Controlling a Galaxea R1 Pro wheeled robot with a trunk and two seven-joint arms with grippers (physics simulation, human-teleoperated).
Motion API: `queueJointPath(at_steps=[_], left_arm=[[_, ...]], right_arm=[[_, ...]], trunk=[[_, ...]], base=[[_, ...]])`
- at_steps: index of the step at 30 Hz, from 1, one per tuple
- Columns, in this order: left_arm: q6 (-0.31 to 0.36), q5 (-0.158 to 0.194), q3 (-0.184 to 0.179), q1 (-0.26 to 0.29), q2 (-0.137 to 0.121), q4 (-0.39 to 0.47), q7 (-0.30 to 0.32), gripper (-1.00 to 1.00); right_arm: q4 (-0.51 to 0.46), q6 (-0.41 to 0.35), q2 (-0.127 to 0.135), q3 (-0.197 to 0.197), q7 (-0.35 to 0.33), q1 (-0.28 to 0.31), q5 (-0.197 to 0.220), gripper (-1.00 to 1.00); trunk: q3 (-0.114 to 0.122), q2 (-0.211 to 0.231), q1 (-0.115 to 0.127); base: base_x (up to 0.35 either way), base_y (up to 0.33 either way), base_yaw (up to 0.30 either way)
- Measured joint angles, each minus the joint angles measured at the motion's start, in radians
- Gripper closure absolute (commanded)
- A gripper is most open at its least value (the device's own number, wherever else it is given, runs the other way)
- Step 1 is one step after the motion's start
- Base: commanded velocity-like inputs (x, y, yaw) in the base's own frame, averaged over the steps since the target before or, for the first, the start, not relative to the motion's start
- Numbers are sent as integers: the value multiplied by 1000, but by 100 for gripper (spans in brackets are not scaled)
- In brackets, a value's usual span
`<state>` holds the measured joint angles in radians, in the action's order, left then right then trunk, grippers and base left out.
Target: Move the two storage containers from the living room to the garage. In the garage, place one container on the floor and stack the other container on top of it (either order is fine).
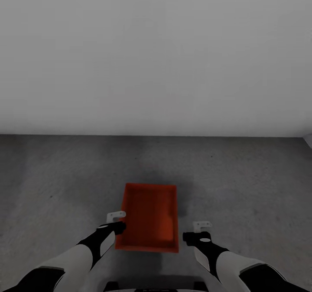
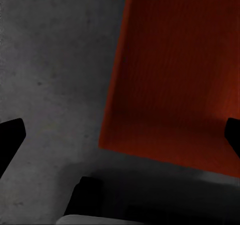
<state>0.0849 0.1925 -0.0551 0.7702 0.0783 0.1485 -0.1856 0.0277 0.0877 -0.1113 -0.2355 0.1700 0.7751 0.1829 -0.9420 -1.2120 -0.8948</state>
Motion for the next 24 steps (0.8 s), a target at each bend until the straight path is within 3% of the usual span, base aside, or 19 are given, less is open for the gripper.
queueJointPath(at_steps=[16, 19, 24], left_arm=[[0, 0, 0, 0, -15, -10, 0, -100], [1, 1, 1, 0, -24, -17, 0, -100], [8, 3, 1, 0, -64, -37, -1, -100]], right_arm=[[0, -2, 8, 0, 0, 0, 1, -100], [0, -7, 26, 0, 0, 0, 3, -100], [2, -13, 95, 1, -2, -13, 12, -100]], trunk=[[50, 112, 61], [60, 133, 73], [75, 168, 92]], base=[[0, 0, 0], [0, 0, 0], [0, 0, 0]])
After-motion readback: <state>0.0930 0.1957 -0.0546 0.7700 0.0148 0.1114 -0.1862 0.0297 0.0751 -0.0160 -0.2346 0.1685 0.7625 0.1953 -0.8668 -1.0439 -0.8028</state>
